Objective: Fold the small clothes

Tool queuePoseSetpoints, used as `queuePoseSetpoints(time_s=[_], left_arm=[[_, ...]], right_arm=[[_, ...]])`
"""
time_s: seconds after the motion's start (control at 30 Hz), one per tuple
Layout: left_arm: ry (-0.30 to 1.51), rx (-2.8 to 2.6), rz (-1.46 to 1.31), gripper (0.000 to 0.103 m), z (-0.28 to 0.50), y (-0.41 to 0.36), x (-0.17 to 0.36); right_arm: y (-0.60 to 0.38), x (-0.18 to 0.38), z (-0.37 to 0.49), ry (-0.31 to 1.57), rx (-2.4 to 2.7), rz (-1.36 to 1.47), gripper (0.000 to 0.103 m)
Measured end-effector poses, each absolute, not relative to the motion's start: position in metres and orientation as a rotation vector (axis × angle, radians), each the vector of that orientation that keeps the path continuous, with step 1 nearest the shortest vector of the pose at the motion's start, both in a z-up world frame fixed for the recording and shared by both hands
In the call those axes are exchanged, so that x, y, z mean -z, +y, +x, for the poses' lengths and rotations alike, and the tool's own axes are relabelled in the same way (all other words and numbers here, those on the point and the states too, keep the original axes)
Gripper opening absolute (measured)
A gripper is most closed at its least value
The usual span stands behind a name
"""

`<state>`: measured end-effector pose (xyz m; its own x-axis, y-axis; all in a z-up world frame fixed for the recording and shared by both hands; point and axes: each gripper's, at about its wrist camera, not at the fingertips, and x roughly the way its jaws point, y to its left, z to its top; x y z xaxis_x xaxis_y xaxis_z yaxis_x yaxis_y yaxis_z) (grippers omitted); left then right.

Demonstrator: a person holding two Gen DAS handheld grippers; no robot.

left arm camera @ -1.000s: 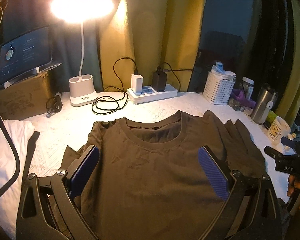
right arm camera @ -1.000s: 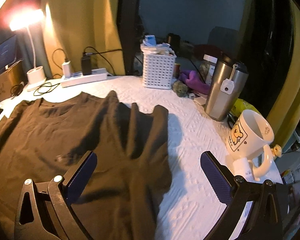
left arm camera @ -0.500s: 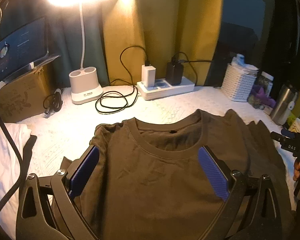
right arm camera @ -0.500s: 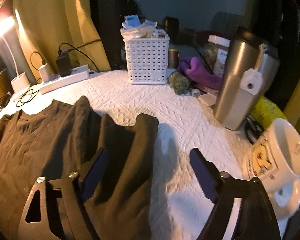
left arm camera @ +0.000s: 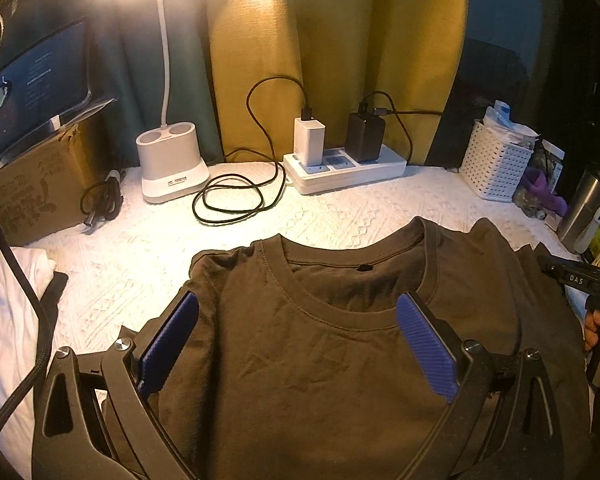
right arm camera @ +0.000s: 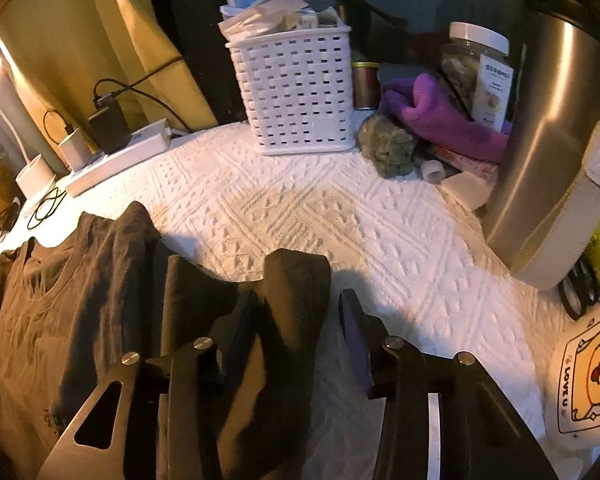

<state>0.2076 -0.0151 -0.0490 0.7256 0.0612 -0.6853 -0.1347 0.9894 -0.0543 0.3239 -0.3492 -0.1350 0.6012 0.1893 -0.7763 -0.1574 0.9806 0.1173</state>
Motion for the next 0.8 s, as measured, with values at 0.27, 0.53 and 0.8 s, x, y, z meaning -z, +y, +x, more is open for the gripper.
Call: queuePoseSetpoints(time_s=[0.27,0.53,0.8], left_arm=[[0.736,-0.101,-0.086,0.098,0.203,-0.019,0.042],[0.723,-0.101,-0.077,0.098,0.195,-0.024,0.033],[0.691,-0.09,-0.075,0.098,0.18,-0.025,0.021]], right_arm=[[-0.355,0.128,0.314,0.88,-0.18,0.033,0.007],[-0.374,0.101,0.29,0.813,-0.137,0.035,0.006],[-0.382,0.069,0.262,0.744,-0.11,0.023,0.006]])
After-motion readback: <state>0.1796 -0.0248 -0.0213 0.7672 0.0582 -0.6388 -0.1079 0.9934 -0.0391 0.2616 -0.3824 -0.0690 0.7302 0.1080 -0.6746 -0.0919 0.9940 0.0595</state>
